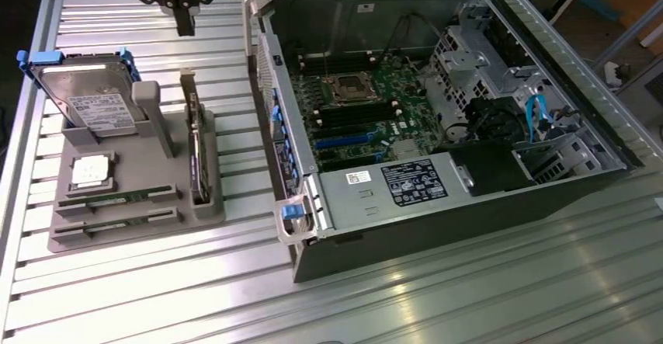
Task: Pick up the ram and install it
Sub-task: 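Reach for the ram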
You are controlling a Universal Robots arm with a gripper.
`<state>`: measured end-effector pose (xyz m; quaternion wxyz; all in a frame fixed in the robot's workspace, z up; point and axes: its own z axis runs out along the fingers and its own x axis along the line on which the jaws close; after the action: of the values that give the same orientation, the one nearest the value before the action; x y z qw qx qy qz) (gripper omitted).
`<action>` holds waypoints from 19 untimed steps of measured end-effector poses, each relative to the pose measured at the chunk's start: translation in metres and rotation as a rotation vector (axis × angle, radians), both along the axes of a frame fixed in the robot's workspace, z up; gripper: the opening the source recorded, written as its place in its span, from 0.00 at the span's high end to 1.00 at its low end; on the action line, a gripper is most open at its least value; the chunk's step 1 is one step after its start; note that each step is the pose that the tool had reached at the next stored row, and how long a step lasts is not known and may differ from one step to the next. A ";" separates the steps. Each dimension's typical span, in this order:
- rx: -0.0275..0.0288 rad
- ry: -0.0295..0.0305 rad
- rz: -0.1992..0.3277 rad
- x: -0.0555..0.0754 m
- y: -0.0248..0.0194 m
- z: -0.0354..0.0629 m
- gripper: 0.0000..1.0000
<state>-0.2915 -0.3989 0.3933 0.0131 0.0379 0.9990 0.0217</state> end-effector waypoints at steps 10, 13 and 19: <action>0.0001 -0.0001 0.000 -0.026 0.0000 0.0000 0.89; -0.0001 0.0000 0.000 -0.035 -0.0001 0.0000 0.89; 0.0000 0.0000 0.000 -0.055 -0.0001 0.0000 0.89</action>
<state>-0.3463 -0.3990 0.3933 0.0131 0.0379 0.9990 0.0217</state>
